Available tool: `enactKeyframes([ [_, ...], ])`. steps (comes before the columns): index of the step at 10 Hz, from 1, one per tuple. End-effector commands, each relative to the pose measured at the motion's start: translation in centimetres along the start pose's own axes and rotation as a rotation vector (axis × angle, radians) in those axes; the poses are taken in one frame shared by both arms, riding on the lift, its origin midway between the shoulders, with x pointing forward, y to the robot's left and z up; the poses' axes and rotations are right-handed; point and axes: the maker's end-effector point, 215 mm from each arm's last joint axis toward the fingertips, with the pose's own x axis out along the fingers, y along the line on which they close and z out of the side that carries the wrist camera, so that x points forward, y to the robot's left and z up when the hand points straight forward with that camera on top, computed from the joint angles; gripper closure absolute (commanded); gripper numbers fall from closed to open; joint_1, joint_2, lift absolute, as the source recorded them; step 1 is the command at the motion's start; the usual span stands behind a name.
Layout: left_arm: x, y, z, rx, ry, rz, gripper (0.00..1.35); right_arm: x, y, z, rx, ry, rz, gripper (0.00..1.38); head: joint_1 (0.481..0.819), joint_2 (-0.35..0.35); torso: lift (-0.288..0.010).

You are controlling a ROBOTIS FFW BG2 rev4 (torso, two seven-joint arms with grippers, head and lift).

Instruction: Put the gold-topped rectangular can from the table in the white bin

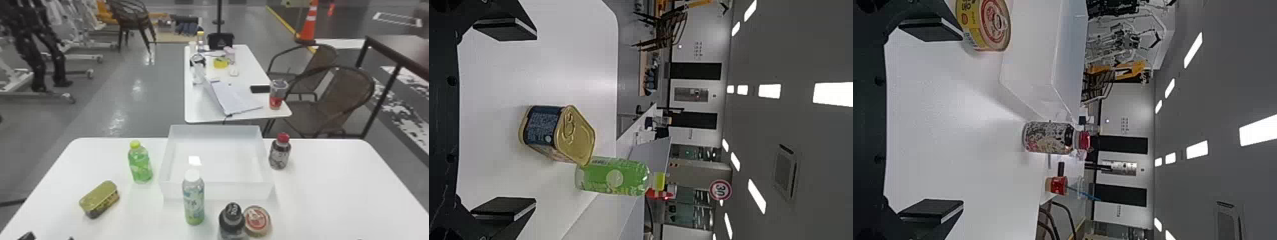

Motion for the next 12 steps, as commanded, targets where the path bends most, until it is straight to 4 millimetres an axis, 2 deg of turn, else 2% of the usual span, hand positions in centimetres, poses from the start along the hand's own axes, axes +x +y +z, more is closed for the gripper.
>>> enactKeyframes([
  [1,0.1,-0.4,-0.1,-0.01,-0.003,-0.003,0.13,0.2,0.1,0.2,0.002,-0.004,0.001,0.11,0.549,0.0,-0.1],
  [6,0.6,-1.9,-0.4,-0.047,-0.014,-0.006,0.13,0.6,0.3,0.3,0.002,-0.01,0.006,0.1,0.549,0.0,-0.1],
  [9,1.0,-2.7,-1.4,-0.057,0.022,-0.023,0.12,0.6,0.3,0.2,0.007,-0.008,0.005,0.1,0.549,0.0,-0.1],
  [12,2.5,-4.9,-2.6,-0.096,0.067,-0.085,0.13,0.6,0.2,0.0,0.014,-0.007,0.003,0.1,0.549,0.0,-0.1],
])
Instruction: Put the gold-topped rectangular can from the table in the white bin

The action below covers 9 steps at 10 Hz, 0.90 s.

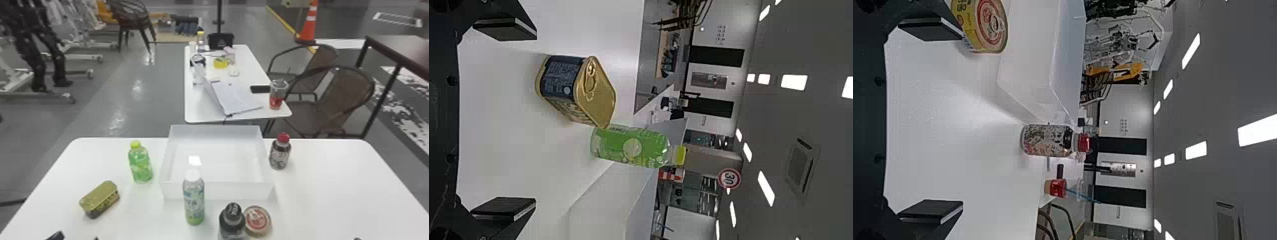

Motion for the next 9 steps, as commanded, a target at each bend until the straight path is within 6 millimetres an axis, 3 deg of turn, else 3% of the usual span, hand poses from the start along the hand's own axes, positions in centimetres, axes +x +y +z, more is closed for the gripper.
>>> enactKeyframes([
  [1,1.0,-0.1,0.1,0.024,0.017,-0.026,0.13,0.0,0.0,-0.1,0.005,0.002,-0.001,0.1,0.549,0.0,-0.1],
  [4,1.7,3.7,0.7,0.17,0.095,-0.052,0.12,0.0,0.2,-0.3,0.012,0.003,0.0,0.1,0.549,0.0,-0.1],
  [6,3.1,3.2,-0.6,0.174,0.137,-0.121,0.13,0.1,0.2,-0.3,0.014,0.003,0.001,0.1,0.549,0.0,-0.1],
  [9,5.2,2.8,0.9,0.219,0.144,-0.194,0.13,0.0,0.2,-0.6,0.018,0.007,0.0,0.1,0.549,0.0,-0.1],
])
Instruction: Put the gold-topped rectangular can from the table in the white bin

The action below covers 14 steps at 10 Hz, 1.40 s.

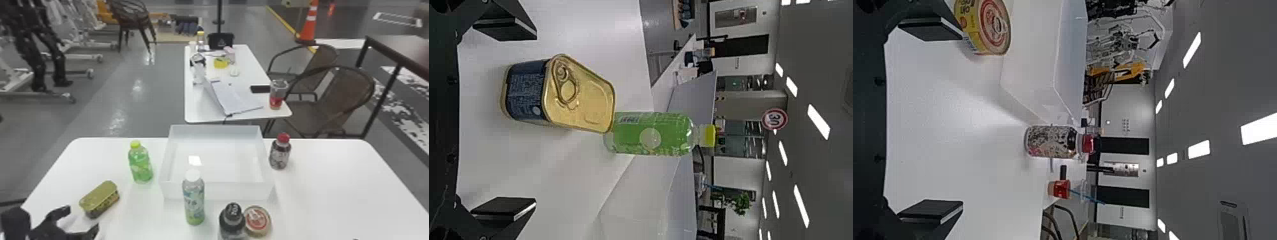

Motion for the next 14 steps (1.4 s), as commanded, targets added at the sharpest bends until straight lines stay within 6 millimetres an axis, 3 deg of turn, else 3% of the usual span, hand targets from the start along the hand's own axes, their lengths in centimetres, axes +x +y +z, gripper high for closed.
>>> enactKeyframes([
  [1,1.1,0.3,0.9,0.015,-0.002,-0.012,0.13,0.1,0.2,-0.1,0.005,0.001,0.001,0.1,0.549,0.0,-0.1],
  [5,4.2,0.2,1.4,0.037,0.024,-0.069,0.13,0.1,0.1,-0.2,0.01,0.001,0.0,0.1,0.549,0.0,-0.1],
  [9,5.0,0.6,0.9,0.03,0.058,-0.07,0.16,0.2,0.3,-0.4,0.021,0.004,0.002,0.1,0.549,0.0,-0.1],
  [10,5.1,1.0,1.4,0.055,0.051,-0.072,0.3,0.1,0.4,-0.5,0.021,0.006,0.002,0.1,0.549,0.0,-0.1],
  [11,5.4,1.2,1.6,0.072,0.058,-0.085,0.53,0.2,0.3,-0.4,0.021,0.004,0.002,0.1,0.549,0.0,-0.1],
  [13,5.6,1.0,0.5,0.073,0.101,-0.109,0.7,0.3,0.4,-0.5,0.022,0.005,0.005,0.1,0.549,0.0,-0.1],
  [14,5.5,0.8,-0.1,0.076,0.12,-0.116,0.72,0.3,0.4,-0.5,0.024,0.005,0.004,0.1,0.549,0.0,-0.1],
])
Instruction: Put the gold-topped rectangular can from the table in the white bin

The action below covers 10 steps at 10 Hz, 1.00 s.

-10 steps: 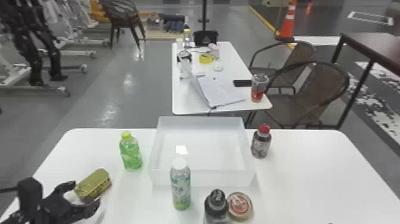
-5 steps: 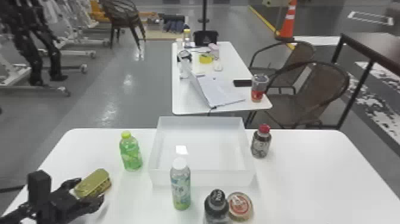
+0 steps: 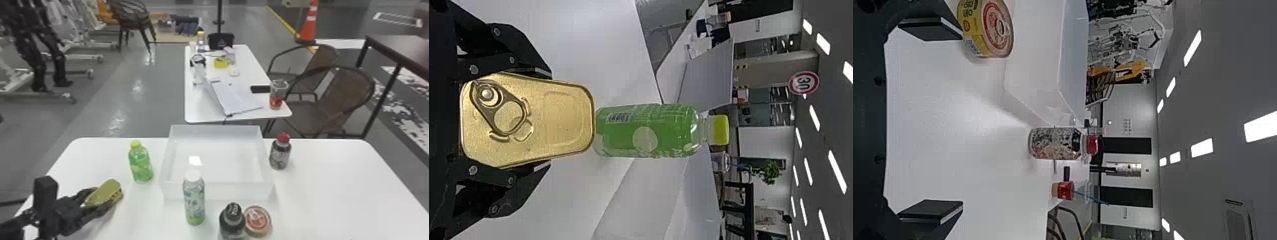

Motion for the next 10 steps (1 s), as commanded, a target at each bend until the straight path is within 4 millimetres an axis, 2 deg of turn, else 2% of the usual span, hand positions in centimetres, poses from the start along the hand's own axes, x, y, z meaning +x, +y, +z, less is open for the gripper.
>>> enactKeyframes([
  [1,0.1,-0.3,-0.5,-0.004,0.016,-0.006,0.72,0.0,0.1,0.0,0.003,-0.001,-0.001,0.1,0.549,0.0,-0.1],
  [2,0.2,-0.6,-0.5,-0.002,0.015,-0.015,0.73,0.0,0.0,-0.1,0.008,0.0,-0.002,0.1,0.549,0.0,-0.1],
  [4,0.2,-0.8,2.1,0.04,0.005,-0.02,0.74,0.0,0.0,-0.1,0.01,-0.001,-0.003,0.1,0.549,0.0,-0.1],
  [8,-2.3,-0.4,14.2,0.199,-0.038,0.09,0.74,0.0,0.0,-0.3,0.016,0.003,-0.004,0.1,0.549,0.0,-0.1],
  [10,-1.6,-1.6,18.9,0.197,-0.11,0.063,0.74,0.1,0.0,-0.3,0.016,0.003,-0.003,0.1,0.549,0.0,-0.1],
])
